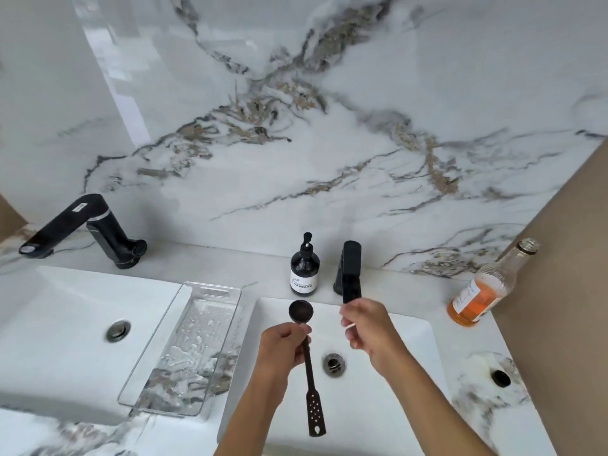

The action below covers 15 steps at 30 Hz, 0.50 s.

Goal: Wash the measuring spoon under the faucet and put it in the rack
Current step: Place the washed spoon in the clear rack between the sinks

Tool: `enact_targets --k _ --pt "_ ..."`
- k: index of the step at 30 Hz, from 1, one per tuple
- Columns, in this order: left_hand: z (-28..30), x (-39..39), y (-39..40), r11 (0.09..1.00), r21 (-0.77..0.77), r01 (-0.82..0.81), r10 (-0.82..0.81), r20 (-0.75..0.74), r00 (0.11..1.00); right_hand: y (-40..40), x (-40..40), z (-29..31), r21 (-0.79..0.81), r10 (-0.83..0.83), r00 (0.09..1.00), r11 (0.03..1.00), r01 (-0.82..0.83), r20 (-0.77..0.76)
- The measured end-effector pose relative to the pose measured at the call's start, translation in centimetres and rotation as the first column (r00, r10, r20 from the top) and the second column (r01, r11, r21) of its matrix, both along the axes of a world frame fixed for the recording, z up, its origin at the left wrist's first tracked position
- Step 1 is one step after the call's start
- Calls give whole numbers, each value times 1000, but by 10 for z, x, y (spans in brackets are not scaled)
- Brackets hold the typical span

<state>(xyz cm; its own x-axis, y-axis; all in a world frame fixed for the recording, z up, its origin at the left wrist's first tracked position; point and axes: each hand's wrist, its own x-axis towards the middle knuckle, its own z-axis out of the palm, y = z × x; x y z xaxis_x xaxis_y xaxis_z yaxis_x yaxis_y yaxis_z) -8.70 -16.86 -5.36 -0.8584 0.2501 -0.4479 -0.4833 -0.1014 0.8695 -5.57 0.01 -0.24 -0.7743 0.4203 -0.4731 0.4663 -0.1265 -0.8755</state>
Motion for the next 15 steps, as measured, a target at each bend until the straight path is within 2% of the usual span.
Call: enact_targets --k 3,5,10,15 --pt "8 0 1 997 -40 62 -64 -42 997 -38 40 -6 -26 194 980 981 -194 35" --pt "15 1 2 993 -75 91 -96 -65 993 -52 58 -8 -76 232 973 970 -230 13" --pt "29 6 10 985 -121 120 -133 -99 986 -67 80 -4 -320 120 989 937 -141 -84" --pt "33 14 13 976 -104 190 -200 -90 976 -71 87 -4 -325 17 991 944 -60 -133"
